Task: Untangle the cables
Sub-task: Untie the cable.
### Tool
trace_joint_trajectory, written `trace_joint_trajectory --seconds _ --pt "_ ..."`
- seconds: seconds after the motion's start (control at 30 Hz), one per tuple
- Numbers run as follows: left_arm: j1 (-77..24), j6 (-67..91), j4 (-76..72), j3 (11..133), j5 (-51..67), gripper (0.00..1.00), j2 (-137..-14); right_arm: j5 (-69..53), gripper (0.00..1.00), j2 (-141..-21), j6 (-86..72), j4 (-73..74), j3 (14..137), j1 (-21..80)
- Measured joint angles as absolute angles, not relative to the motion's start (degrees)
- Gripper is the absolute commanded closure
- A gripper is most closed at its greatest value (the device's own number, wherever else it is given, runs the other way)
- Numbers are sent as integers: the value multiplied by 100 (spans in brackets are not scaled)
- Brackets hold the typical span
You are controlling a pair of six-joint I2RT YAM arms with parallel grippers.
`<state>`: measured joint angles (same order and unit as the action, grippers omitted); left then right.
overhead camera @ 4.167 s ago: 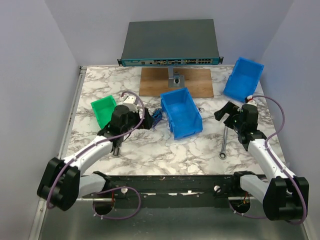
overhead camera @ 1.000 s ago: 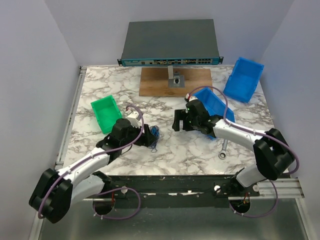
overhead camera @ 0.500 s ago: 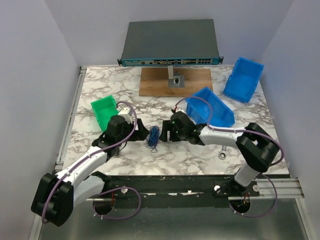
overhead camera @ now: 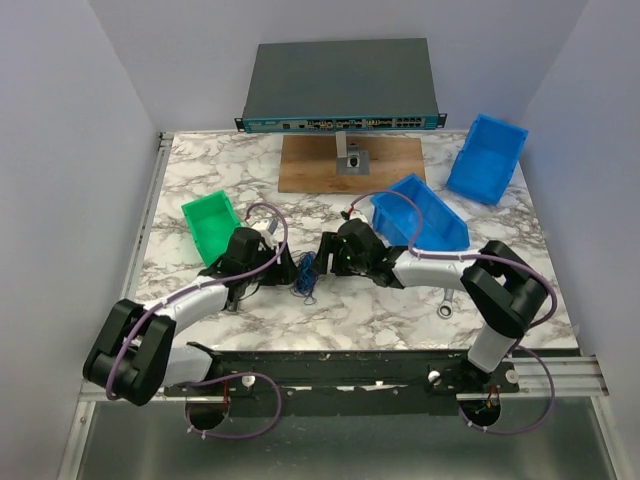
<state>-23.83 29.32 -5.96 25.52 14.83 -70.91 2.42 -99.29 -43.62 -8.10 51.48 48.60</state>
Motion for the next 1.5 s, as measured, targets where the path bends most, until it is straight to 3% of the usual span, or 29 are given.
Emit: trace_joint_trajectory --seconds 0.07,0.43,0.53,0.57,0.6,0.73,0.93,1.43,1.5 --pt "-2383 2917 -633 2606 1533 40 -7264 257 31 -9861 -4392 -856 5048 4860" --pt "-2373 2895 -720 2958 1741 47 -7797 51 67 -10252 -4499 -1059 5148 4895" --pt "-2373 2882 -727 3068 1872 49 -7985 8 89 -10296 -4512 -1092 5148 4915" --pt "-2375 2869 -725 3105 1925 57 -8042 1 98 -10302 -4504 -1105 5148 4915" --pt "-2375 2858 -725 3129 1975 63 -8082 -8 99 -10309 -4499 -1111 5148 4917" --pt "-2375 2790 -764 3201 2244 100 -8215 -10 99 -10318 -4510 -1131 5129 4917" --pt "-2375 2703 -740 3293 2416 100 -8296 193 99 -10149 -4497 -1131 4910 4919" --pt "-2414 2759 -1142 2530 1645 100 -6611 2982 99 -8276 -4436 895 4910 4982" --pt "-2425 2775 -1243 2456 1605 100 -6504 3013 89 -8176 -4416 965 4908 5004"
